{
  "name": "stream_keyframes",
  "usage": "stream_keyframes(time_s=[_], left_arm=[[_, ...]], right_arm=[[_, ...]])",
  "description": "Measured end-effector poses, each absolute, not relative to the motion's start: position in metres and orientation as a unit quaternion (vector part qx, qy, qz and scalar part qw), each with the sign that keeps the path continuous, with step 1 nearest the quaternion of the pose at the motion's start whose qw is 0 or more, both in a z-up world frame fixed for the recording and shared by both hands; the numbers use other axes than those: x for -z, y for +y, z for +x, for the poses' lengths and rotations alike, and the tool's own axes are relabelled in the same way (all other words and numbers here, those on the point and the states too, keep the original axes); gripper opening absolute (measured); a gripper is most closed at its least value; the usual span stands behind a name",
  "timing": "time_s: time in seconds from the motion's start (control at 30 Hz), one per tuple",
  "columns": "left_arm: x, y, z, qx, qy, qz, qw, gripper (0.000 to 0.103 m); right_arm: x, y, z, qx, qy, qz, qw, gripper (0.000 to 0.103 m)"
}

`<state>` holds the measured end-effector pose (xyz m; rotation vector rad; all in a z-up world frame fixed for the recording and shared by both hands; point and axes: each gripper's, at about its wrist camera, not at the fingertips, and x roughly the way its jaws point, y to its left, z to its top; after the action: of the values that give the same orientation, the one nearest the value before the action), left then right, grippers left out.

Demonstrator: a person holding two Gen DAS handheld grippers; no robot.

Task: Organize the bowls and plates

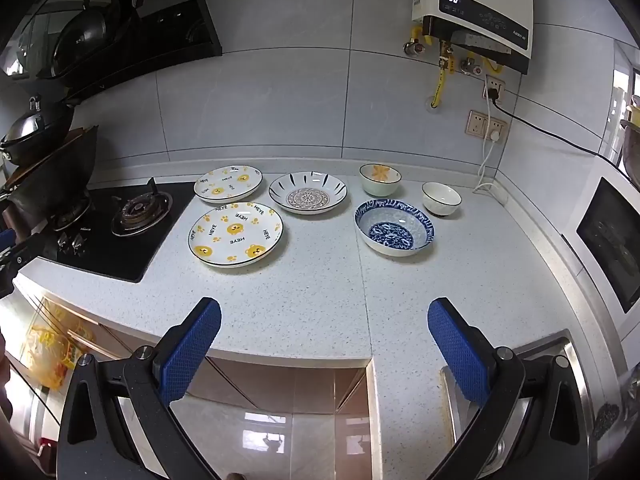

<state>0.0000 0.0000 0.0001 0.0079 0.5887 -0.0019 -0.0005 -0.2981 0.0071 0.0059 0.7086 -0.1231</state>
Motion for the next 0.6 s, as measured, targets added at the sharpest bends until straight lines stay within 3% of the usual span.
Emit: stream_keyframes(time_s=[0.6], left_arm=[[0.0045,0.0008,-0.0003,0.002,0.292,0.006,0.956,0.103]], right_arm=[[-0.0062,-0.2945,-0.0003,0.061,0.346,0.001,0.936,0.102]])
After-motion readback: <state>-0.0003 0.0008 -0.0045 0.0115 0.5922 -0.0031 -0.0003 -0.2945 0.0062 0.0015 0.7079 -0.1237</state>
